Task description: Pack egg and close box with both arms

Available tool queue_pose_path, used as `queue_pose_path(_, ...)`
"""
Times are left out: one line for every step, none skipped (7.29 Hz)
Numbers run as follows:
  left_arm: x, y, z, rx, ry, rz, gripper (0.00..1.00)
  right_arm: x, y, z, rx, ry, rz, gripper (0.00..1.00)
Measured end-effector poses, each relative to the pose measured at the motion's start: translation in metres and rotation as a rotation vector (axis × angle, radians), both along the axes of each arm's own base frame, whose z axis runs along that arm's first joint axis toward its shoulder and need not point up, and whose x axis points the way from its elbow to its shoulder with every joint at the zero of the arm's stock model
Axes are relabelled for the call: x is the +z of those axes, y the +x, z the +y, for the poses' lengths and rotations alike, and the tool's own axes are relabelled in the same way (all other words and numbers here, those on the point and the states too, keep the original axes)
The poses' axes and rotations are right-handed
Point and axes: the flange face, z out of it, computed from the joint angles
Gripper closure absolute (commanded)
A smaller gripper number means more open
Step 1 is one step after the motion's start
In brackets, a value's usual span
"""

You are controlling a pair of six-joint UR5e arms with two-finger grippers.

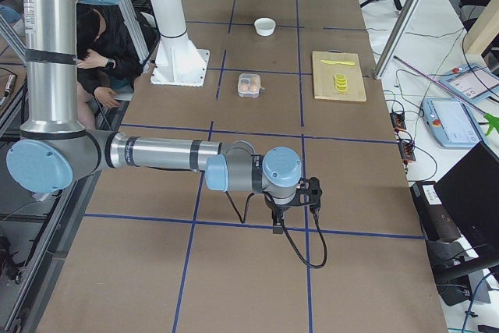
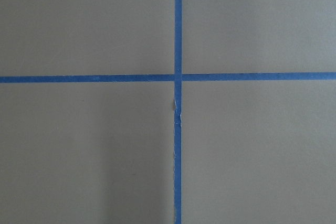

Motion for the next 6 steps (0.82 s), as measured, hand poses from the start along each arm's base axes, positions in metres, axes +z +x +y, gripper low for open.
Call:
queue_pose_path(0.0005,0.0005,0.0007,-0.029,-0.025,0.010,0.00,0.0004,0.0001,0.0003,0.002,-0.003,0.000,0.00)
queue_pose_path(-0.0014,0.0027,0.0017,-0.076,-0.065,0.043,0.00,0.0006,0.0003,0.0004,0.004,-0.005,-0.001,0.00)
queue_pose_path(-0.0041,0.0056,0.0026,-0.127,-0.111,0.088,0.00,0.0006,0.0003,0.0004,0.005,-0.007,-0.001,0.00)
queue_pose_path(-0.0065,0.0080,0.0029,-0.167,-0.151,0.124,0.00,0.0006,0.0003,0.0005,0.006,-0.008,-0.001,0.00)
queue_pose_path(-0.0075,0.0093,0.0032,-0.188,-0.174,0.146,0.00,0.0006,0.0003,0.0004,0.006,-0.008,-0.001,0.00)
queue_pose_path(-0.0077,0.0100,0.0033,-0.197,-0.186,0.155,0.00,0.0005,0.0003,0.0004,0.006,-0.007,-0.001,0.00)
